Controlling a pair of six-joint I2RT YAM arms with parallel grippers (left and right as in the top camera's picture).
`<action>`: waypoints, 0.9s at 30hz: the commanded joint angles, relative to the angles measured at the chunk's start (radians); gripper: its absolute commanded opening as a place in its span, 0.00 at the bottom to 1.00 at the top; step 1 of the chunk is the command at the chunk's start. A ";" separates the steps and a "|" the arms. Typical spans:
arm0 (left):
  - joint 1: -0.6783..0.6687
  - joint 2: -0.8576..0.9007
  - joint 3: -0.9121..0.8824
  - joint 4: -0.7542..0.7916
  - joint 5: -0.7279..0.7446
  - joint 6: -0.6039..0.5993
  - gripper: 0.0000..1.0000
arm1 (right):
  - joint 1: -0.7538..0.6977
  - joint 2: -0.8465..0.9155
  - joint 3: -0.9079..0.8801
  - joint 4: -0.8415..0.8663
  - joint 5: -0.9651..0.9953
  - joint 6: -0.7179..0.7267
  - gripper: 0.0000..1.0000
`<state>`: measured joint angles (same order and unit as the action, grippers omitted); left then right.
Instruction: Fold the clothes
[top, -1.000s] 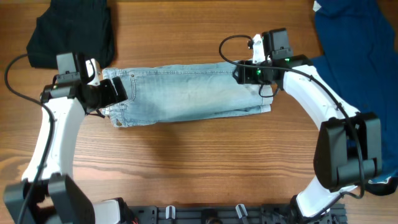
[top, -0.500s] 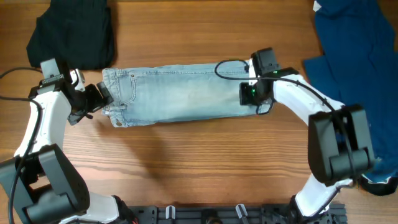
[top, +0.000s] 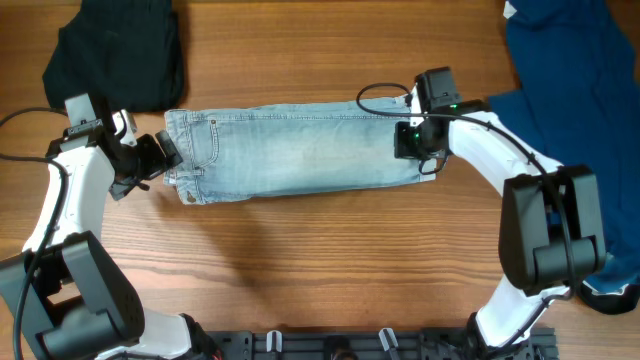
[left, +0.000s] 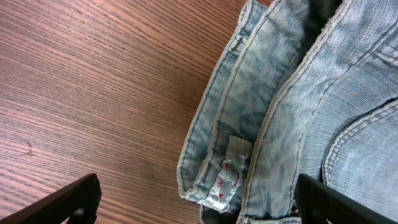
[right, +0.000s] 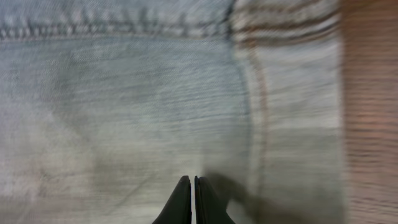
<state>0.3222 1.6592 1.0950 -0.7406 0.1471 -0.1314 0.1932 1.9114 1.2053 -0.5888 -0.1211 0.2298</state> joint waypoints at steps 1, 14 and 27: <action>0.003 0.011 0.004 0.003 0.012 0.024 1.00 | -0.039 0.009 0.017 0.008 0.029 -0.029 0.04; 0.042 0.086 0.004 0.092 -0.006 0.074 1.00 | -0.051 0.169 0.013 0.107 0.001 -0.048 0.04; 0.119 0.174 0.007 0.150 0.310 0.232 1.00 | -0.051 0.169 0.013 0.118 -0.002 -0.047 0.04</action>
<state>0.4286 1.8561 1.0985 -0.5690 0.3779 0.0639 0.1402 1.9945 1.2392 -0.4728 -0.1368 0.1963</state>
